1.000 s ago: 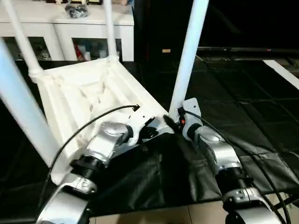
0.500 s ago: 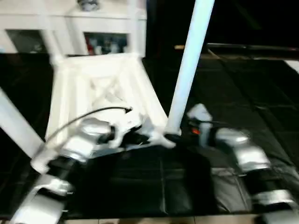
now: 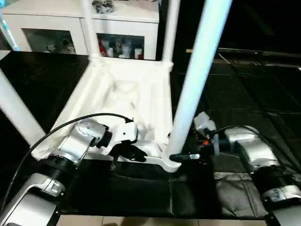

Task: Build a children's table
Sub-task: Rotate leg to tighten

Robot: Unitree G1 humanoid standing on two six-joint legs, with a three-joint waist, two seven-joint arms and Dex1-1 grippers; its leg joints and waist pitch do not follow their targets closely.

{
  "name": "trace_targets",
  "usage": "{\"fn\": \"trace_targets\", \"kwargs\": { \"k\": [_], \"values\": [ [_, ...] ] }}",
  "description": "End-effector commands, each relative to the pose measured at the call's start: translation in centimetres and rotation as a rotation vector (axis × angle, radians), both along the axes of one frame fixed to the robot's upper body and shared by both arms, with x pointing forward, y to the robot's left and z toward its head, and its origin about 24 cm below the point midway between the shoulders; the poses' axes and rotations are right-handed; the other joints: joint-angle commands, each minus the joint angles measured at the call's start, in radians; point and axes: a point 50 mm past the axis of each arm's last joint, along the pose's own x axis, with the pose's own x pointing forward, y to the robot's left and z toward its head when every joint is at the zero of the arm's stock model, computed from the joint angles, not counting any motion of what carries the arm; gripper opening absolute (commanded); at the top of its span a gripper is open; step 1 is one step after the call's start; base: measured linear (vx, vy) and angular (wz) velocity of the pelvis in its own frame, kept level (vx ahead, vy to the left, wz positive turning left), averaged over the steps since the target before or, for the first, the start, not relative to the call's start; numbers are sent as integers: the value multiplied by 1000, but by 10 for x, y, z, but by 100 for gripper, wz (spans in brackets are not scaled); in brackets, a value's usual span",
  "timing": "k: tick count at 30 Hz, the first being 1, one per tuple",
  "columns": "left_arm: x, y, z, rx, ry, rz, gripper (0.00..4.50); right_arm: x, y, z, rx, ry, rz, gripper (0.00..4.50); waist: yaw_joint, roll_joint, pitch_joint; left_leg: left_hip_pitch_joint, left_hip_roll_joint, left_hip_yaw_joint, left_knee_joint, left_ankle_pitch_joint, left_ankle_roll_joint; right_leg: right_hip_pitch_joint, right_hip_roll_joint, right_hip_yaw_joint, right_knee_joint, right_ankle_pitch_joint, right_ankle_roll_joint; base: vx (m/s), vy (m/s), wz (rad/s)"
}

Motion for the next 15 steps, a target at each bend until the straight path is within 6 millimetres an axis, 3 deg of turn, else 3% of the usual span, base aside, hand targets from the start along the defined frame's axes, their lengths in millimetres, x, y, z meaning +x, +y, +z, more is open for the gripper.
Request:
{"fn": "trace_targets", "kwargs": {
  "k": [1,15],
  "values": [
    [-2,-9,0,24,2,-74,0,1,0,3,-12,-9,29,375,-3,-4,-63,3,26,4,-71,-185,49,58,-40,48,-62,-243,-213,0,0,0],
    [-2,-6,-4,34,-2,-63,0,0,1,-1,19,42,71,263,0,-13,-64,-1,26,4,-69,-164,55,59,-40,49,-58,-230,-214,0,0,0]
  ]
}}
